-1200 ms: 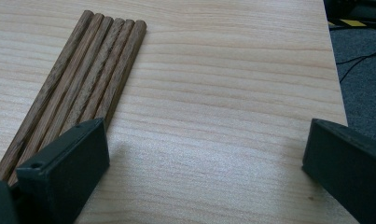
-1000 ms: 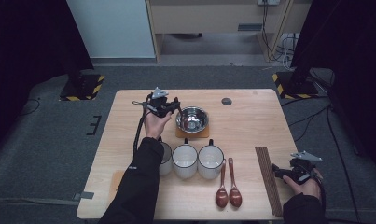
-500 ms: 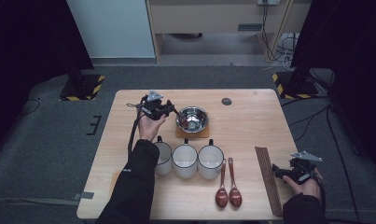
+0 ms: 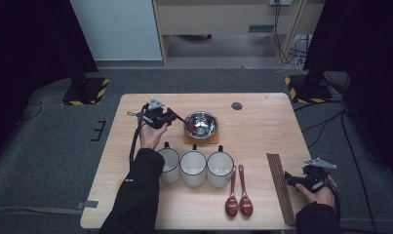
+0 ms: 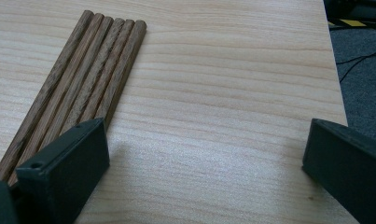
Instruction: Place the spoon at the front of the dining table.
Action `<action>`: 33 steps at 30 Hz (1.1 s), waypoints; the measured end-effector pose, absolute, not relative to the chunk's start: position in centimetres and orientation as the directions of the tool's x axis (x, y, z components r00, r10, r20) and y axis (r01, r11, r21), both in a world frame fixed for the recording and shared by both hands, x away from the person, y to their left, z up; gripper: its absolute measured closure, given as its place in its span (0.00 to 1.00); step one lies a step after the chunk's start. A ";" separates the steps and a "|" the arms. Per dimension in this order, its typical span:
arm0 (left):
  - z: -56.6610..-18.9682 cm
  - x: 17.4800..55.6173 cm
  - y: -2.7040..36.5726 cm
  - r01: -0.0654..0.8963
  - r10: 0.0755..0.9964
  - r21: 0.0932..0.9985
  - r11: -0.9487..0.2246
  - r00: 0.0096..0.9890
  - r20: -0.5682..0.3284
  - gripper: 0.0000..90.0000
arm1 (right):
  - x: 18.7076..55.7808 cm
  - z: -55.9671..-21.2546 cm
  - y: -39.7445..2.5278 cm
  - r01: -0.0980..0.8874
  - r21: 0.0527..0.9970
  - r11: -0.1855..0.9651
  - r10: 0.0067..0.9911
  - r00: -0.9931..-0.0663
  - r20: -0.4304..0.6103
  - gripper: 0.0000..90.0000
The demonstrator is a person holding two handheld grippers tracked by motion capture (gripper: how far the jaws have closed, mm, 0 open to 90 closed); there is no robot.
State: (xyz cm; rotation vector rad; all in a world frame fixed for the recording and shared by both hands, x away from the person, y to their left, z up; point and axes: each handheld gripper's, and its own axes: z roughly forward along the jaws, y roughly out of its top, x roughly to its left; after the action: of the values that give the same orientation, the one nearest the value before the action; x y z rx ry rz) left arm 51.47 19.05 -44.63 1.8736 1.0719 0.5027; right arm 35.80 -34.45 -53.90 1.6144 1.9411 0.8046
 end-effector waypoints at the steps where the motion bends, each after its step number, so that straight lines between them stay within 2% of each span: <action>1: -44.6 51.5 19.1 0.474 0.836 0.851 -0.227 0.543 -0.079 0.80 | 35.8 -53.9 -34.4 0.696 0.706 0.128 0.983 -0.183 0.002 0.01; 17: -46.6 51.1 20.2 0.510 0.835 0.823 -0.251 0.544 -0.083 0.73 | 35.8 -53.9 -34.4 0.696 0.706 0.128 0.983 -0.183 0.002 0.01; 33: -46.8 49.6 22.2 0.535 0.818 0.789 -0.303 0.571 -0.072 0.67 | 35.8 -53.9 -34.4 0.697 0.706 0.128 0.983 -0.183 0.003 0.01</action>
State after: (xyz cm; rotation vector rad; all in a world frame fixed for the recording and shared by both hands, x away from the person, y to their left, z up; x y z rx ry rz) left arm 49.62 22.19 -46.78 1.9888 1.0831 0.4410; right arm 35.79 -34.44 -53.89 1.6149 1.9417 0.8049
